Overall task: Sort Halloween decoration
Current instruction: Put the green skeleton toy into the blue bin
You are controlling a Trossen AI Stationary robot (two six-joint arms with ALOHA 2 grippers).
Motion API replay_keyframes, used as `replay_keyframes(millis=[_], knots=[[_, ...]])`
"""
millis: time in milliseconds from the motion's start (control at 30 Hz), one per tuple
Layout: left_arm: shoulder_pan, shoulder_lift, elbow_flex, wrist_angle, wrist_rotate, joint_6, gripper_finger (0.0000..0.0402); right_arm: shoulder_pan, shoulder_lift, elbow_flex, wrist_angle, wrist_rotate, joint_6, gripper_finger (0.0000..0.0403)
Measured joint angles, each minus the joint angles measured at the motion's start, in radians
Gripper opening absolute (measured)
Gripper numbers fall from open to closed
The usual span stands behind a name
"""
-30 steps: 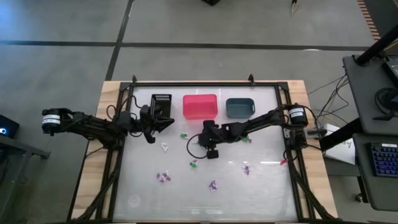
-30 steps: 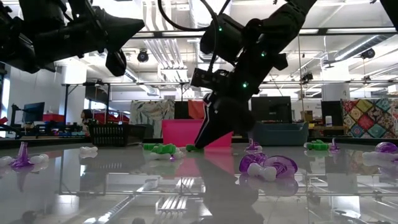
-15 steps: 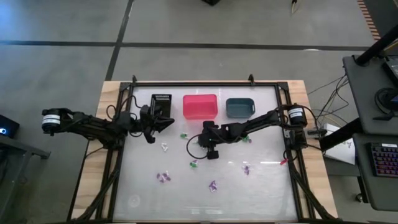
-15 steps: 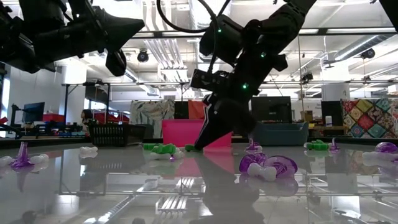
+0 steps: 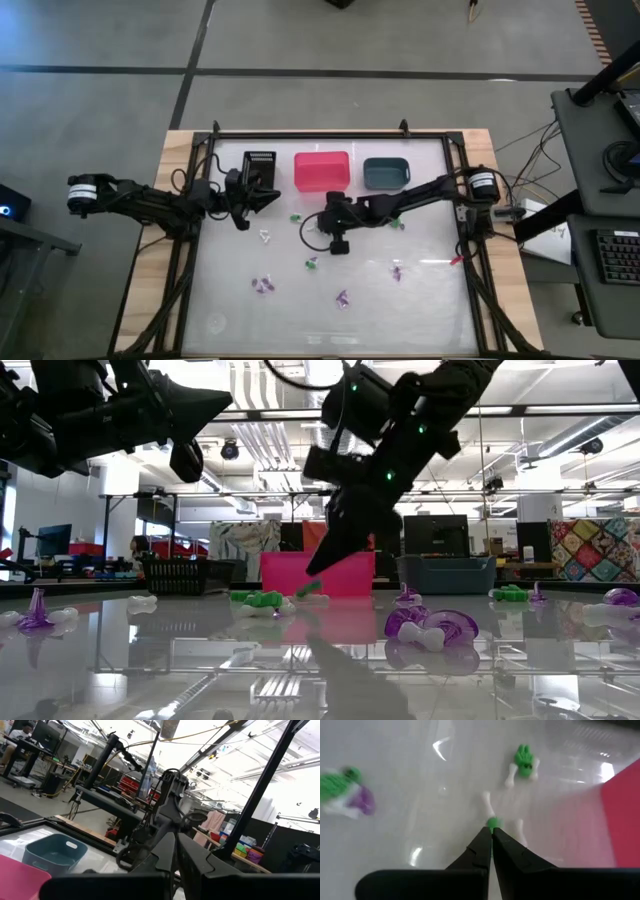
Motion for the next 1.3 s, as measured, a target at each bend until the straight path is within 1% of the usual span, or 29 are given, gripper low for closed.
replay_keyframes(millis=[200, 333, 433, 633, 733, 967, 1067, 1167, 1300], knots=[[0.0, 0.0, 0.0, 0.0, 0.0, 0.0, 0.0002, 0.0, -0.074, 0.0, -0.032, -0.018, 0.016, 0.0008], [0.0, 0.001, 0.0, 0.0, 0.0, 0.0, 0.0002, -0.005, -0.11, 0.001, -0.074, -0.027, 0.063, 0.0008], [0.0, 0.002, 0.0, 0.0, 0.0, 0.0, 0.0002, -0.005, -0.107, -0.01, -0.078, -0.038, 0.046, 0.0008], [0.0, 0.008, 0.0, 0.001, 0.0, 0.0, 0.0002, -0.002, -0.057, -0.039, 0.02, -0.048, -0.001, 0.0014], [0.0, 0.012, 0.0, 0.006, 0.0, 0.0, 0.0002, -0.002, -0.023, -0.04, 0.053, -0.047, -0.002, 0.0034], [0.0, 0.012, 0.0, 0.008, 0.0, 0.0, 0.0002, -0.004, 0.015, -0.038, 0.103, -0.043, -0.002, 0.0109], [0.0, 0.012, 0.001, 0.008, 0.0, 0.0, 0.0002, -0.005, 0.021, -0.038, 0.108, -0.042, -0.003, 0.0136], [0.0, 0.012, 0.001, 0.008, 0.0, 0.0, 0.0002, -0.005, 0.035, -0.039, 0.102, -0.04, -0.002, 0.0153], [0.0, 0.012, 0.001, 0.008, 0.0, 0.0, 0.0002, -0.007, 0.057, -0.04, 0.103, -0.039, -0.002, 0.0161]])
